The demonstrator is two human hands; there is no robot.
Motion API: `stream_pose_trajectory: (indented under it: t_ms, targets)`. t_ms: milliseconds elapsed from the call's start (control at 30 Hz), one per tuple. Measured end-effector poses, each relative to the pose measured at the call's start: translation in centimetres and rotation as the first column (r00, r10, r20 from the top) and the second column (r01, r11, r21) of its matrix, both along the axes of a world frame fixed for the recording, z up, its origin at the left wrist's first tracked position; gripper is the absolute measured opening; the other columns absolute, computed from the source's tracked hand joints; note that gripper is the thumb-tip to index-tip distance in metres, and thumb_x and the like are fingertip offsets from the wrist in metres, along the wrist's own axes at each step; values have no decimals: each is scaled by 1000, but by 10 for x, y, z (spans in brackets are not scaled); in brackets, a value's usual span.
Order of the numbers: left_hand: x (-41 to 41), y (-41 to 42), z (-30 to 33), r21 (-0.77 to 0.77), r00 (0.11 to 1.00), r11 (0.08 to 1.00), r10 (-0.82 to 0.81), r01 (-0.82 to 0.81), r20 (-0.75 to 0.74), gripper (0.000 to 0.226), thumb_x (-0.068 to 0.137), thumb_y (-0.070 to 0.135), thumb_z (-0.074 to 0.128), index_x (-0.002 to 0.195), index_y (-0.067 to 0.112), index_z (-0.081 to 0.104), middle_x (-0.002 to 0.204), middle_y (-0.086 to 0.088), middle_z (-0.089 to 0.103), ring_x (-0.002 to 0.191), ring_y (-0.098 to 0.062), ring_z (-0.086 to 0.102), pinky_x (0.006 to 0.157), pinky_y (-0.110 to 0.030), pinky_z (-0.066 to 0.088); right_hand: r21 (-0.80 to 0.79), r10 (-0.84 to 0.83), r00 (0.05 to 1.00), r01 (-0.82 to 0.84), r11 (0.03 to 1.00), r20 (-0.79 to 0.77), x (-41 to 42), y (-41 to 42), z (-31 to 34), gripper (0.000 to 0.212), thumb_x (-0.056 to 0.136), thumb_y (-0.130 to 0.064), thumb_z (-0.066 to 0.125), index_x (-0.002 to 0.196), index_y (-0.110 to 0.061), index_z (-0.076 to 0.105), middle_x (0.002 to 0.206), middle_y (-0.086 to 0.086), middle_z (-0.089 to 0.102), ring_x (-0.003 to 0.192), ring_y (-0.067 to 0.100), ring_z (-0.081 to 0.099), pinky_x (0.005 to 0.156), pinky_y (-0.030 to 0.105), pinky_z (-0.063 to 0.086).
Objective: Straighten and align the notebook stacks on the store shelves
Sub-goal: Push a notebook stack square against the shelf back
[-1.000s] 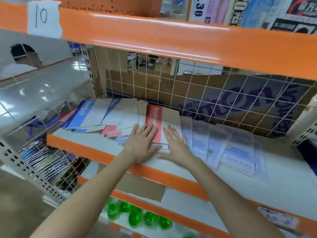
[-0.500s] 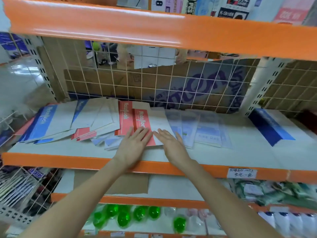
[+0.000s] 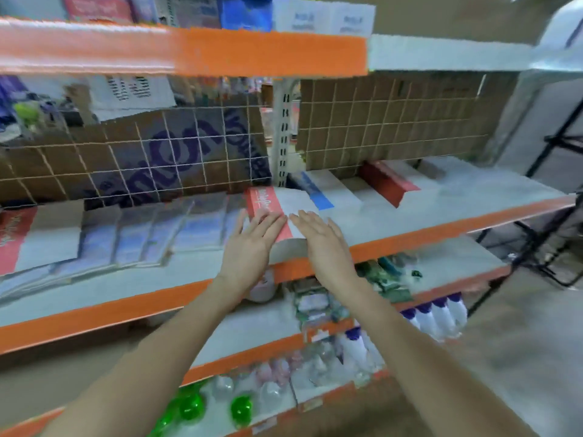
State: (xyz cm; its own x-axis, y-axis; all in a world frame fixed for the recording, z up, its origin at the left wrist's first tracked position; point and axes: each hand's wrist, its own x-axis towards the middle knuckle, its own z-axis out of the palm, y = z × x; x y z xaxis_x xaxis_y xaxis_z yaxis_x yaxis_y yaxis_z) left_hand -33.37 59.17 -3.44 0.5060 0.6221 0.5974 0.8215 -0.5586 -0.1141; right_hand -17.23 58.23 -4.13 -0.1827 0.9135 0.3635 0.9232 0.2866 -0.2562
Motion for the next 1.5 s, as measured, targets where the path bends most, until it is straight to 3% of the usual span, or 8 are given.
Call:
stream_pose_trajectory:
  t_ms: [300, 500, 667, 767, 867, 967, 1167, 1500]
  targets:
    - [221, 6, 11, 12, 984, 984, -176, 176, -26, 46, 75, 4, 38, 106, 7, 72, 108, -9, 70, 99, -26, 68, 82, -55, 50, 48, -255, 962, 251, 967, 101, 219, -31, 12, 72, 90, 8, 35, 150, -28, 20, 157, -3, 22, 145, 10, 14, 115, 28, -1]
    - [282, 43, 1, -52, 978, 977, -207, 209, 30, 55, 63, -12, 73, 116, 1, 64, 115, -15, 66, 105, -34, 64, 89, -63, 42, 52, -296, 940, 291, 955, 169, 278, 2, 9, 74, 89, 7, 44, 150, -27, 20, 157, -1, 23, 146, 12, 12, 115, 36, -11]
    - [323, 98, -4, -11, 986, 986, -169, 169, 3, 50, 75, 0, 33, 109, 5, 70, 108, -9, 70, 99, -27, 67, 87, -58, 46, 42, -298, 930, 296, 954, 217, 321, 63, 2, 73, 90, 8, 38, 150, -29, 18, 157, -2, 23, 146, 11, 11, 113, 34, -12]
    - [347, 131, -16, -32, 992, 992, -124, 125, 36, 47, 76, -2, 39, 113, 5, 67, 111, -10, 69, 102, -28, 66, 93, -59, 42, -23, -293, 928, 306, 952, 229, 345, 100, -2, 73, 90, 9, 38, 150, -30, 21, 156, -6, 26, 145, 9, 15, 114, 35, -9]
    - [366, 161, -33, -258, 998, 965, -52, 43, -31, 55, 89, -2, 41, 141, 12, 40, 142, -6, 47, 132, -22, 42, 115, -47, 14, -111, -244, 938, 277, 955, 245, 370, 133, -6, 62, 97, -2, 37, 149, -31, 22, 155, -7, 26, 143, 9, 19, 116, 35, 0]
    - [375, 185, -46, -348, 995, 937, -5, -31, -103, 56, 98, 14, 36, 150, 22, 17, 155, 3, 22, 143, -14, 17, 115, -40, -2, -211, -175, 957, 225, 951, 231, 388, 156, -12, 58, 98, -7, 38, 149, -30, 24, 156, -5, 25, 143, 9, 19, 115, 35, 4]
    - [374, 200, -59, -407, 994, 911, 32, -72, -104, 57, 98, 46, 30, 150, 27, 17, 157, 5, 13, 145, -11, 7, 115, -37, -9, -305, -48, 986, 96, 947, 160, 413, 195, -25, 57, 99, -18, 47, 149, -30, 23, 157, -7, 20, 144, 8, 14, 117, 38, 6]
    - [387, 199, -54, -470, 967, 863, 244, -186, 66, 55, 96, 48, 41, 145, 25, 32, 152, -6, 29, 141, -24, 23, 118, -42, 10, -352, 129, 992, -117, 928, 11, 445, 236, -37, 66, 92, -50, 50, 149, -32, 23, 159, -9, 12, 145, 5, 3, 115, 35, 5]
